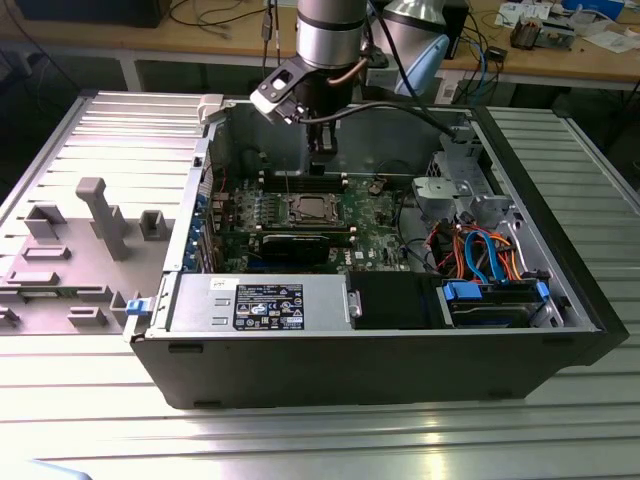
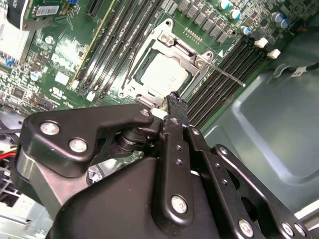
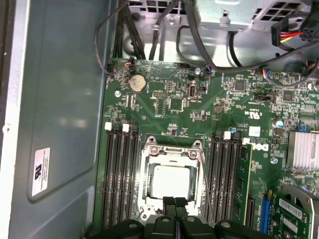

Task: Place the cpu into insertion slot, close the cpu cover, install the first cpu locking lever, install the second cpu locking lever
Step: 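Install the first cpu locking lever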

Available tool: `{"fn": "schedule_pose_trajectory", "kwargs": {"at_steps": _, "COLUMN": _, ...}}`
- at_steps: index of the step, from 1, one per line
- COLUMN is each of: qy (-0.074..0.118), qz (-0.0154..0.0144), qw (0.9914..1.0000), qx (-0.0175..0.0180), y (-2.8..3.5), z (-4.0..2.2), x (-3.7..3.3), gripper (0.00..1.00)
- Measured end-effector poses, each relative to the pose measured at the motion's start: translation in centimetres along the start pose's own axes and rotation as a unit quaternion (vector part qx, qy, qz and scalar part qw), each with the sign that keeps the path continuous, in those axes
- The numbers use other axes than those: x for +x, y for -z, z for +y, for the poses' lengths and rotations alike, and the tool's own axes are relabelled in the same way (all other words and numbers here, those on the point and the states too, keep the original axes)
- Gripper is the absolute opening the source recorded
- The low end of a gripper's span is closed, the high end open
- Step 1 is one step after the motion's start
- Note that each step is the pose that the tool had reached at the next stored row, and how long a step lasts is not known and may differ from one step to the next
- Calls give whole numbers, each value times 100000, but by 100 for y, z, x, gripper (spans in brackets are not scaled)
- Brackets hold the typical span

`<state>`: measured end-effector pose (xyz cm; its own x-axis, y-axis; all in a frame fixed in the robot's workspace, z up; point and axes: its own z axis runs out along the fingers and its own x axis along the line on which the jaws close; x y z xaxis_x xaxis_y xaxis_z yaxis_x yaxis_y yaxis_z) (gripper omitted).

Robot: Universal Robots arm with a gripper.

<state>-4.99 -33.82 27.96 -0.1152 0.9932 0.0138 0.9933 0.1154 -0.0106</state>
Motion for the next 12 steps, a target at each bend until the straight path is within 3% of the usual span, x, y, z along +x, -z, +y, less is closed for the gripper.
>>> {"fn": "schedule_pose_trajectory", "kwargs": {"at_steps": 6, "qy": 4204, "qz": -39, "qw": 99912, "qx": 55, "y": -1, "z": 0, "x": 0, "gripper": 11}}
{"fn": "schedule_pose_trajectory", "kwargs": {"at_steps": 12, "qy": 8626, "qz": -89, "qw": 99627, "qx": 116, "y": -1, "z": 0, "x": 0, "gripper": 11}}
